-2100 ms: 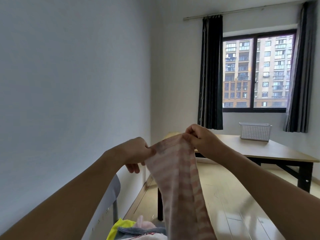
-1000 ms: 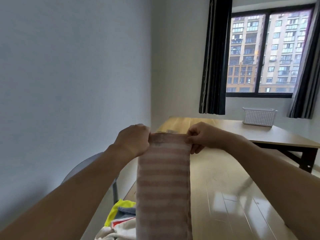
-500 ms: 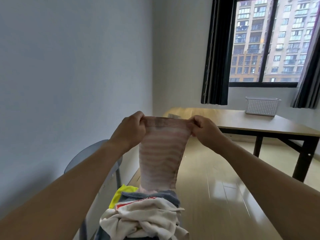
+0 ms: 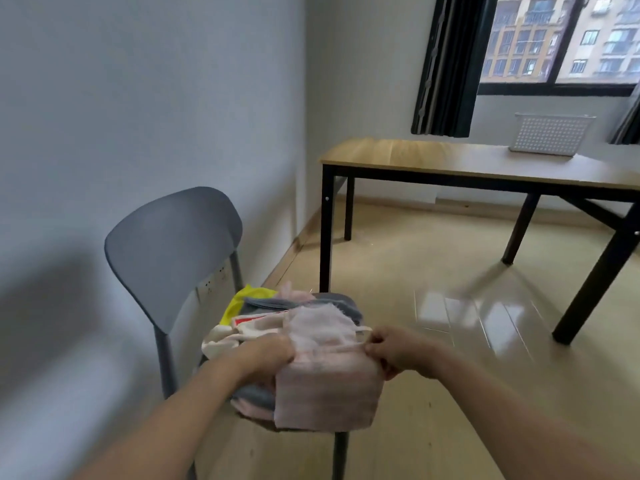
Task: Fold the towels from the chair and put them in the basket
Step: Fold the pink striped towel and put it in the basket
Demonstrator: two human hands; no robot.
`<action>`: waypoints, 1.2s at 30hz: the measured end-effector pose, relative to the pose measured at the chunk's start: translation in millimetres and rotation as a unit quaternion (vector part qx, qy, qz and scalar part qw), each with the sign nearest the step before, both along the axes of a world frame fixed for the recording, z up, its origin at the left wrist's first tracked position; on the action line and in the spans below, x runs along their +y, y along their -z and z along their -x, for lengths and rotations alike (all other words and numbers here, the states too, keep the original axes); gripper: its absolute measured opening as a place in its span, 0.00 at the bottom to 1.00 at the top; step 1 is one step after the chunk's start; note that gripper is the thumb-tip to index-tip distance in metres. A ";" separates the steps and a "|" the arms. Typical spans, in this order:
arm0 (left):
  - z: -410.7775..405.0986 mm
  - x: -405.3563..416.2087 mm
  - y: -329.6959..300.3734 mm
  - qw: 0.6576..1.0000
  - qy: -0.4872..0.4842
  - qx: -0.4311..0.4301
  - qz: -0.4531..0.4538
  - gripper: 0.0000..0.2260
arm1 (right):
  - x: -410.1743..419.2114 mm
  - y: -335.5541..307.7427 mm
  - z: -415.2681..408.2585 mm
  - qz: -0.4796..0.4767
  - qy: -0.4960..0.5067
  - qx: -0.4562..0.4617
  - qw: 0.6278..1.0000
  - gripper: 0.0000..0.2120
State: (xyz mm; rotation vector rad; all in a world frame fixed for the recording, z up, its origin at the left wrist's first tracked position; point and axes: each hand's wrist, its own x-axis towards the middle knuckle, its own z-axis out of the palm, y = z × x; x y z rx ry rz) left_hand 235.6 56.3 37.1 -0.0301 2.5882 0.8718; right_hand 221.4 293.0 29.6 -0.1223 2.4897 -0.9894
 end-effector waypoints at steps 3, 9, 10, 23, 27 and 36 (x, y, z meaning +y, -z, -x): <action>4.2 -1.7 30.4 0.999 0.003 -0.042 -0.015 0.06 | -1.3 25.5 11.4 -0.014 -0.010 -0.050 0.999 0.07; 72.9 -5.8 44.0 0.990 -0.077 0.117 -0.016 0.12 | -17.1 37.8 80.5 0.009 0.070 0.020 0.997 0.09; 86.5 -5.1 47.3 0.986 -0.097 0.133 -0.019 0.11 | -21.1 39.2 92.7 0.010 0.088 0.031 0.996 0.10; 174.4 16.6 94.0 0.981 -0.154 0.041 -0.107 0.15 | -41.9 113.7 176.1 0.094 0.240 -0.053 0.965 0.06; 166.0 10.3 88.6 0.980 -0.144 0.007 -0.134 0.05 | -36.3 99.7 165.5 0.154 0.230 -0.088 0.957 0.09; 137.3 1.9 9.3 0.953 -0.123 0.078 -0.264 0.04 | -19.5 5.5 128.9 0.179 0.151 0.019 0.972 0.15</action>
